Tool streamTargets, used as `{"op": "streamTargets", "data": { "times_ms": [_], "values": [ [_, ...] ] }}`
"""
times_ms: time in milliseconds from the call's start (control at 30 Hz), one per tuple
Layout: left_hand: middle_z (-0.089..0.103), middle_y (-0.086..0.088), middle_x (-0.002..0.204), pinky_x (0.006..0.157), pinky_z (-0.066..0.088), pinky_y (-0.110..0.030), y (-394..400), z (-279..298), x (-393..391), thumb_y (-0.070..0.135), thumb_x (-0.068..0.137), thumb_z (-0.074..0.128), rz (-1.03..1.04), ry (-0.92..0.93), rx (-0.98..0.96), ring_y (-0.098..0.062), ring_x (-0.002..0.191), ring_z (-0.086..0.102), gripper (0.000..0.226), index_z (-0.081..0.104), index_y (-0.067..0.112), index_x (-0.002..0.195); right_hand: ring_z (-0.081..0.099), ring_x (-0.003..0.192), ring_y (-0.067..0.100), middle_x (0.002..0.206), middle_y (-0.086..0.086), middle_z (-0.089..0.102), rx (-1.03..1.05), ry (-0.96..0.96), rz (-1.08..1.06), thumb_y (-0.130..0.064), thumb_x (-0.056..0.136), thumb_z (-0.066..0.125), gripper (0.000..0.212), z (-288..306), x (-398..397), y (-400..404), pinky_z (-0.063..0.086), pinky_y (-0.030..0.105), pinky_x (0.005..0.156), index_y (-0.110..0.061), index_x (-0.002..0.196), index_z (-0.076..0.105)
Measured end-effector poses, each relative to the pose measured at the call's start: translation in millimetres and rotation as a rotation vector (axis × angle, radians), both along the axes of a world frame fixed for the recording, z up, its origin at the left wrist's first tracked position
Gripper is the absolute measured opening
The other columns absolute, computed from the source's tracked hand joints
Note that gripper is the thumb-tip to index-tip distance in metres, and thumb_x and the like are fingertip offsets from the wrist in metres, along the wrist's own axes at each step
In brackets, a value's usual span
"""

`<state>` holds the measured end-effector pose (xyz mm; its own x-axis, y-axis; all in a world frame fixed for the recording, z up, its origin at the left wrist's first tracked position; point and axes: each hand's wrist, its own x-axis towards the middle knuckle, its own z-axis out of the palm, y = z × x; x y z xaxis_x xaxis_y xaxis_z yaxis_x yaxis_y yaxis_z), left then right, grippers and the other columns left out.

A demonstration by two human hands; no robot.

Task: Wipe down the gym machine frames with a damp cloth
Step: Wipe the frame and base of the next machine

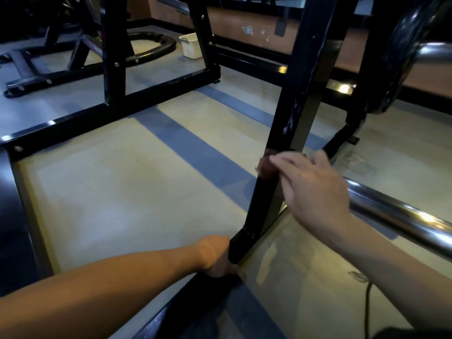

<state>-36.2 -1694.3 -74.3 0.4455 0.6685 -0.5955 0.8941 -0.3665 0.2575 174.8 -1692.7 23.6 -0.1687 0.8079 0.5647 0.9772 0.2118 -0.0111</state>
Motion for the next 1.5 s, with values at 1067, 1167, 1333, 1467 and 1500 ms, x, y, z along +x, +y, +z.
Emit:
{"op": "streamTargets", "data": {
  "times_ms": [1067,1167,1333,1467,1500],
  "values": [
    [0.07,-0.012,0.109,0.081,0.052,-0.033,3.9,-17.7,-6.0,0.057,0.086,0.068,0.037,-0.014,0.032,-0.033,0.102,0.068,0.043,0.064,0.018,0.105,0.042,0.081,0.021,0.093,0.001,0.048,-0.082,0.195,-0.088,-0.032,0.101,0.059,0.034,23.7,-9.9,-0.2,0.034,0.032,0.063,-0.042,0.133,0.061],
    [0.069,-0.01,0.105,0.08,0.051,-0.032,3.6,-18.4,-6.9,0.053,0.087,0.07,0.073,-0.038,0.035,-0.03,0.096,0.067,0.042,0.066,0.015,0.104,0.037,0.089,0.017,0.1,0.005,0.051,0.041,0.26,-0.154,-0.031,0.102,0.059,0.039,43.5,-2.1,15.4,0.034,0.033,0.068,-0.04,0.14,0.059],
    [0.068,-0.01,0.115,0.084,0.05,-0.03,1.3,-17.5,-6.9,0.057,0.088,0.069,0.08,-0.016,0.059,-0.031,0.108,0.066,0.051,0.064,0.013,0.115,0.04,0.083,0.021,0.095,0.002,0.04,-0.023,0.19,-0.091,-0.026,0.099,0.064,0.037,35.1,-19.9,15.3,0.034,0.033,0.066,-0.034,0.135,0.064],
    [0.07,-0.012,0.109,0.075,0.045,-0.029,4.6,-17.5,-4.8,0.055,0.088,0.068,0.027,-0.005,0.05,-0.033,0.102,0.067,0.039,0.063,0.018,0.1,0.042,0.085,0.021,0.095,-0.003,0.041,0.037,0.22,-0.094,-0.025,0.098,0.066,0.039,33.9,-1.1,1.4,0.036,0.033,0.065,-0.035,0.137,0.065],
    [0.07,-0.011,0.106,0.074,0.045,-0.028,5.3,-18.2,-5.0,0.054,0.087,0.069,0.029,-0.009,0.05,-0.032,0.101,0.068,0.038,0.062,0.019,0.098,0.041,0.086,0.019,0.097,-0.002,0.041,0.055,0.252,-0.127,-0.028,0.1,0.064,0.039,41.7,0.6,6.7,0.035,0.033,0.067,-0.037,0.137,0.064]
  ]
}}
